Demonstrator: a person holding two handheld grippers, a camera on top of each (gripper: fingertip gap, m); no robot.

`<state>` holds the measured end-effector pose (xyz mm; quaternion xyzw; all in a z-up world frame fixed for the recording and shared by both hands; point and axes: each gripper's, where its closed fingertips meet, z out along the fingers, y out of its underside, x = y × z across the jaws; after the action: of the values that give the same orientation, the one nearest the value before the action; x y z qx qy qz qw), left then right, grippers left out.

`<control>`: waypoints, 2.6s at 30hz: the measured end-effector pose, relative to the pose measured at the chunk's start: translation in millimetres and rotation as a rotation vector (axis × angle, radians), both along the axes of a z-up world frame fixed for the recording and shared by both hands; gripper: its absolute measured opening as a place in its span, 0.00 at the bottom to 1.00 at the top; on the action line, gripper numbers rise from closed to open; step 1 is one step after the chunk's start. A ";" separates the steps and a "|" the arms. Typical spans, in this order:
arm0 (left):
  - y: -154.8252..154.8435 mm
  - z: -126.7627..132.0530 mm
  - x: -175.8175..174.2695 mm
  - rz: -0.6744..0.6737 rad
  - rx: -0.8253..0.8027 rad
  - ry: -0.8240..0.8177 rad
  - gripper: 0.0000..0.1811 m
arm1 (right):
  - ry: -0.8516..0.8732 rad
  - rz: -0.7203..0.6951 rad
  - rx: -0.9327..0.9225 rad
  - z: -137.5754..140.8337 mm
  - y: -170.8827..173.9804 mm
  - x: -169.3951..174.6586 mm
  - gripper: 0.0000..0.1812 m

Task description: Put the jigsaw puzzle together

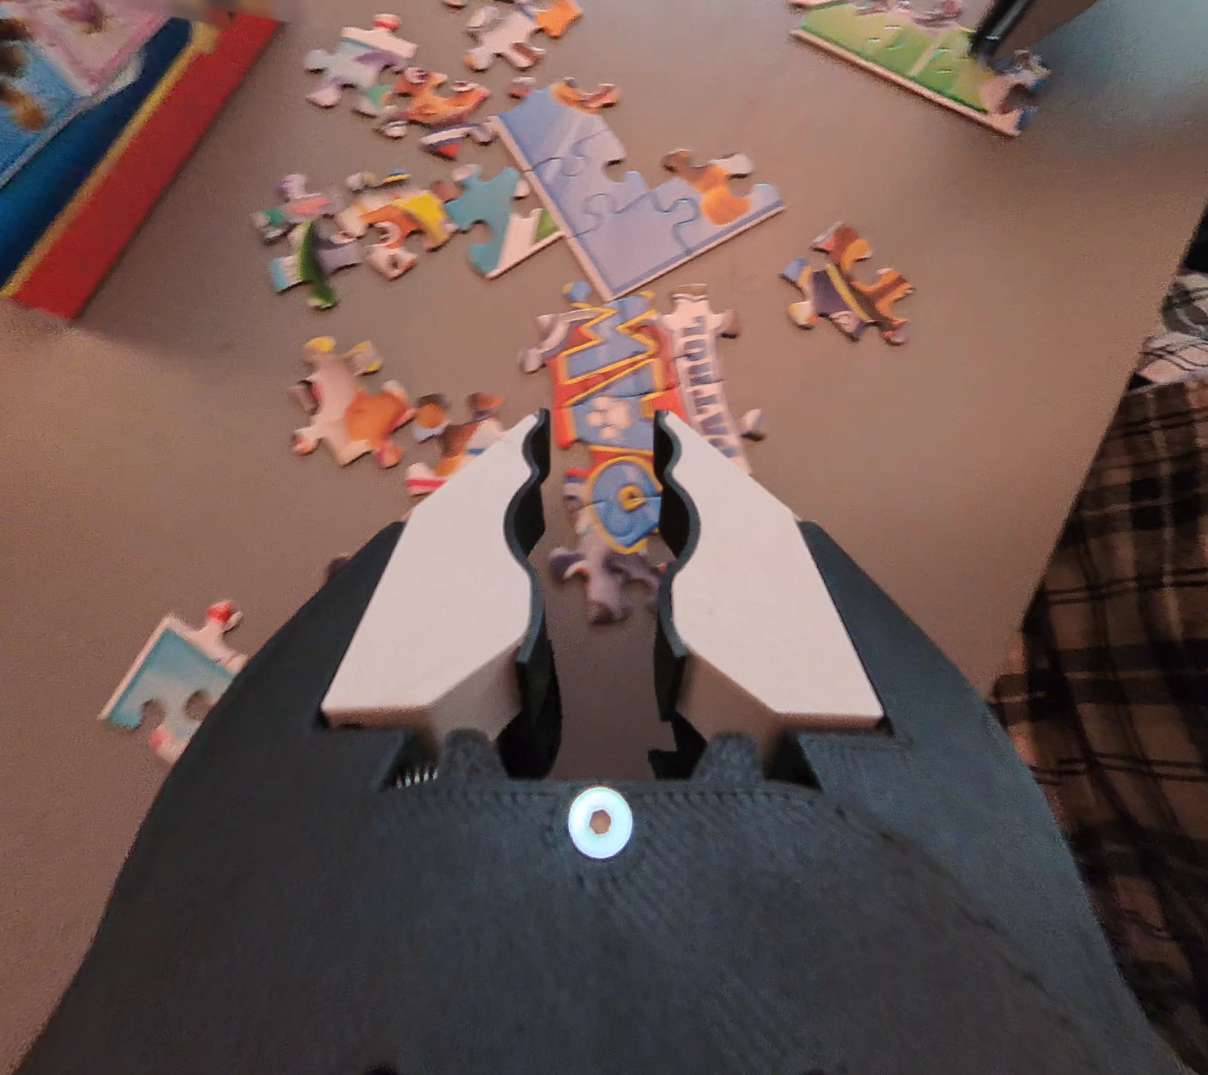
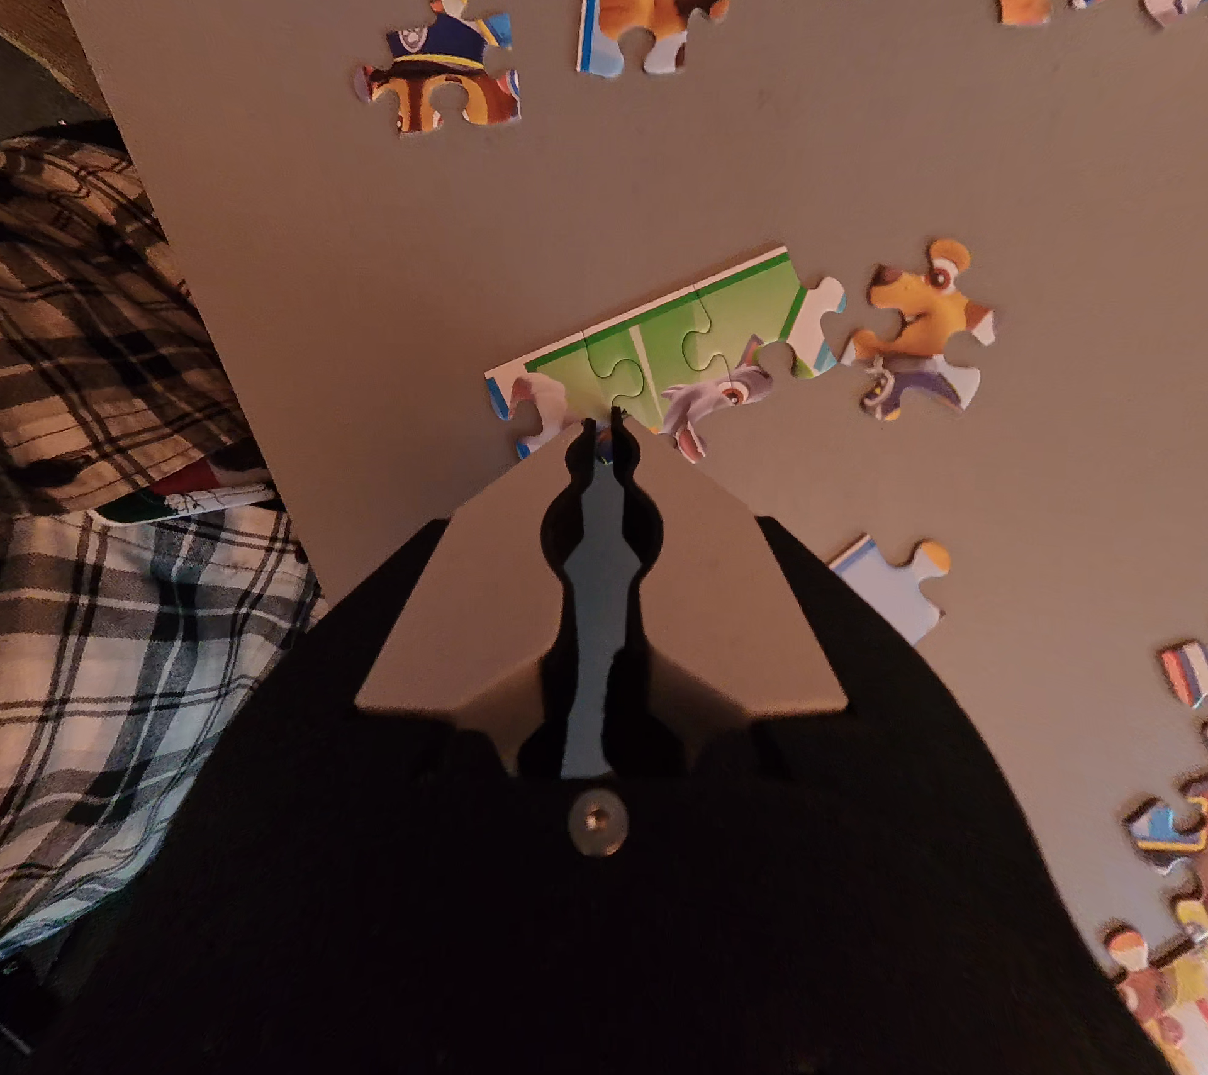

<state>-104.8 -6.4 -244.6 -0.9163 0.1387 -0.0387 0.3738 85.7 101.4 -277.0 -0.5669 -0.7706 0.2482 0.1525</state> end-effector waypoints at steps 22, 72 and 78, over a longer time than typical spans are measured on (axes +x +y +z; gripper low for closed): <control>1.5 -30.2 -53.5 -0.090 -0.177 0.087 0.10 | 0.115 0.070 -0.022 21.6 -40.5 -29.0 0.16; -116.6 -31.5 -50.1 -0.136 -0.236 0.138 0.11 | 0.124 0.194 -0.036 5.4 -99.1 -68.6 0.34; -114.1 -22.2 -33.4 -0.131 -0.189 0.127 0.17 | 0.091 0.219 -0.055 1.7 -113.3 -62.6 0.35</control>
<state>-138.2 -120.5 -266.7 -0.9369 0.2175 -0.0180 0.2731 23.1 -11.8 -275.3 -0.4716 -0.8131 0.3096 0.1436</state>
